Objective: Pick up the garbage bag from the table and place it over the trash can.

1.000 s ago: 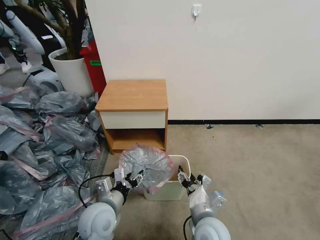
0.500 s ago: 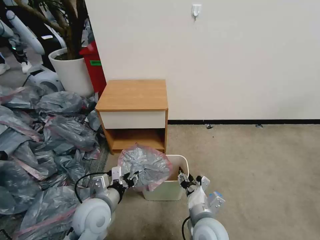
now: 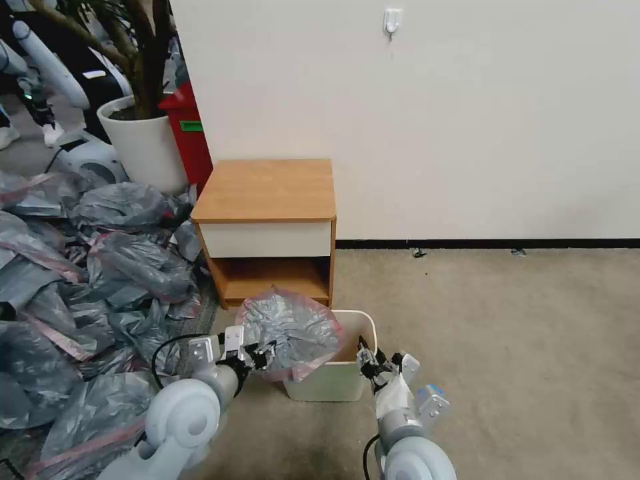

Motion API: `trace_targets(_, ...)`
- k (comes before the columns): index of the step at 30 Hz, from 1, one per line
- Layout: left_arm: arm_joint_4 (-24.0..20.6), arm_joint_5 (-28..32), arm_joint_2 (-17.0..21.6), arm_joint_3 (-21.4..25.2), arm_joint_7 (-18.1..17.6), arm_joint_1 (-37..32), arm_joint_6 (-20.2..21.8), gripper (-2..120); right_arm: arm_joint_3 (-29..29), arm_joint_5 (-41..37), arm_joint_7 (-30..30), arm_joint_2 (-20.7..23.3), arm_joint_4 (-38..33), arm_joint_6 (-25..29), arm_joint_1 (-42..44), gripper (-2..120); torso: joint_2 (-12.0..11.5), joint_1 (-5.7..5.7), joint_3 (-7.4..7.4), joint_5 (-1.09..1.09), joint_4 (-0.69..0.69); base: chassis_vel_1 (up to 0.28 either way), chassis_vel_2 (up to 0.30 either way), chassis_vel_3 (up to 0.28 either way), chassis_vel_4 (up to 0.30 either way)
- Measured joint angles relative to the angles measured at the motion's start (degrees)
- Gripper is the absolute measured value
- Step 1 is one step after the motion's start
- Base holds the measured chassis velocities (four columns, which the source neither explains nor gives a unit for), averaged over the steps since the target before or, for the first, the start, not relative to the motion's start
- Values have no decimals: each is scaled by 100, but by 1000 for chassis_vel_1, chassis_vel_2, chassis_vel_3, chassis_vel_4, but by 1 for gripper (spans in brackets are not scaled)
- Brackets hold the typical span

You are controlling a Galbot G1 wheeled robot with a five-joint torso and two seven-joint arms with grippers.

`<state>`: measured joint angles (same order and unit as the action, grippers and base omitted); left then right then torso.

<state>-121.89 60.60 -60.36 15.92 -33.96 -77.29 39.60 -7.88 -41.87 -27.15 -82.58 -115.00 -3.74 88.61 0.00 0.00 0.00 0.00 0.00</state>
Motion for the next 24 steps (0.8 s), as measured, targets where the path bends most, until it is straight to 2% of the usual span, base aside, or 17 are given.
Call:
trace_targets(8, 154, 220, 94, -266, -252, 305, 65, 47, -20, 0, -3, 15, 19, 1, -12, 38, 0, 0, 0, 0, 0, 0, 0, 0, 0)
trace_targets(11, 247, 574, 136, -457, -545, 547, 171, 47, -50, -8, -4, 31, 43, 3, -24, 38, 0, 0, 0, 0, 0, 0, 0, 0, 0)
trace_targets(12, 247, 574, 136, -457, -545, 547, 171, 47, -50, -8, -4, 31, 43, 3, -24, 38, 0, 0, 0, 0, 0, 0, 0, 0, 0)
trace_targets(14, 321, 857, 149, -636, -839, 751, 251, 47, -95, -25, -5, 43, 57, 10, -32, 36, 0, 0, 0, 0, 0, 0, 0, 0, 0)
trace_targets(24, 562, 1282, 135, -998, -1322, 1134, 267, 45, -178, -53, -7, 57, 119, 28, -70, 30, 0, 1, 0, 0, 0, 0, 0, 0, 0)
